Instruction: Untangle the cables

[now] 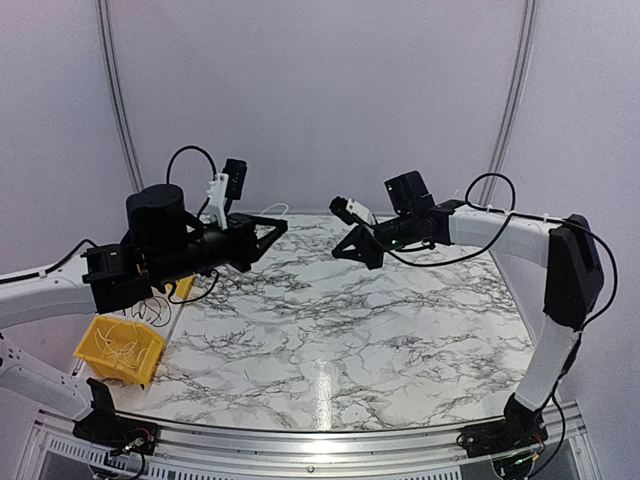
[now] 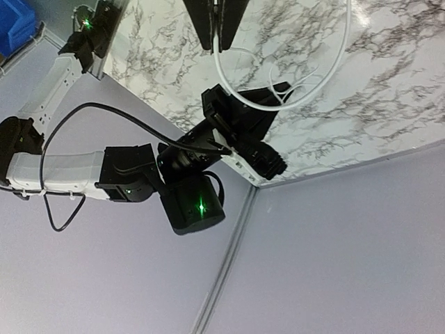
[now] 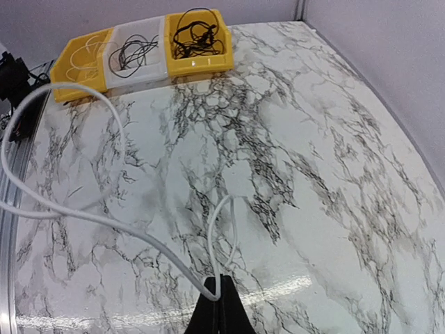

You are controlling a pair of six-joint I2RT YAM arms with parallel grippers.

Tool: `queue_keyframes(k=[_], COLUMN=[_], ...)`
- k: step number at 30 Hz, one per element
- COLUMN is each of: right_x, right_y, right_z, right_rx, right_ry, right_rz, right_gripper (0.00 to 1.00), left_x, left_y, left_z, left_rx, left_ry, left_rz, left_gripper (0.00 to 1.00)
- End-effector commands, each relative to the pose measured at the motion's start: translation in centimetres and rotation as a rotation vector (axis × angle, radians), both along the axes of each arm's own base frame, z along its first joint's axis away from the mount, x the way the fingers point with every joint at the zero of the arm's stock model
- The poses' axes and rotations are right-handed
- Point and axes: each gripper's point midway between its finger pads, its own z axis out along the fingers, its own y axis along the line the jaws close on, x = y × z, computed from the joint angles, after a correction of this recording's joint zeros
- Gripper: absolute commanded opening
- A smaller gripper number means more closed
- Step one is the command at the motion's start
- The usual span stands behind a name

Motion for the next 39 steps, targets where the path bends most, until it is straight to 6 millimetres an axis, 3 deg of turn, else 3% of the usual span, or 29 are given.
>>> queue_keyframes(k=[1, 5, 8, 16, 18, 22, 26, 39], right_x=[4.9, 5.8, 5.5, 4.3, 4.0, 3.4, 3.0, 2.6], right_y=[-3.8, -5.0, -5.2, -5.1, -5.1, -5.2, -5.2, -5.2], right_z=[-1.0, -2.9, -3.8, -4.1, -3.9, -3.9, -4.4, -6.1], right_rx=[0.059, 0.046, 0.039, 0.046, 0.047, 0.033, 0.020, -0.017], right_ry=[0.106, 0.159, 0.179, 0.198, 0.199, 0.192, 0.205, 0.251], right_rz=[-0.150, -0.185, -0.189, -0.135, -0.122, -0.100, -0.081, -0.050], right_gripper=[0.00, 0.00, 0.00, 0.00, 0.03, 0.21, 0.30, 0.36], left_x=[0.6, 0.6, 0.6, 0.8, 1.2, 1.2, 0.5, -3.2], left_y=[5.6, 9.5, 11.8, 14.7, 16.3, 19.9, 22.8, 30.7], left_z=[5.5, 7.1, 7.1, 7.0, 6.6, 4.8, 2.6, -4.1], left_rx=[0.040, 0.047, 0.061, 0.076, 0.091, 0.136, 0.181, 0.400], left_ry=[-0.116, -0.157, -0.160, -0.143, -0.105, -0.010, 0.080, 0.289], left_rz=[0.200, 0.334, 0.415, 0.532, 0.617, 0.778, 0.894, 1.156], left_gripper=[0.00, 0.00, 0.00, 0.00, 0.00, 0.00, 0.00, 0.00])
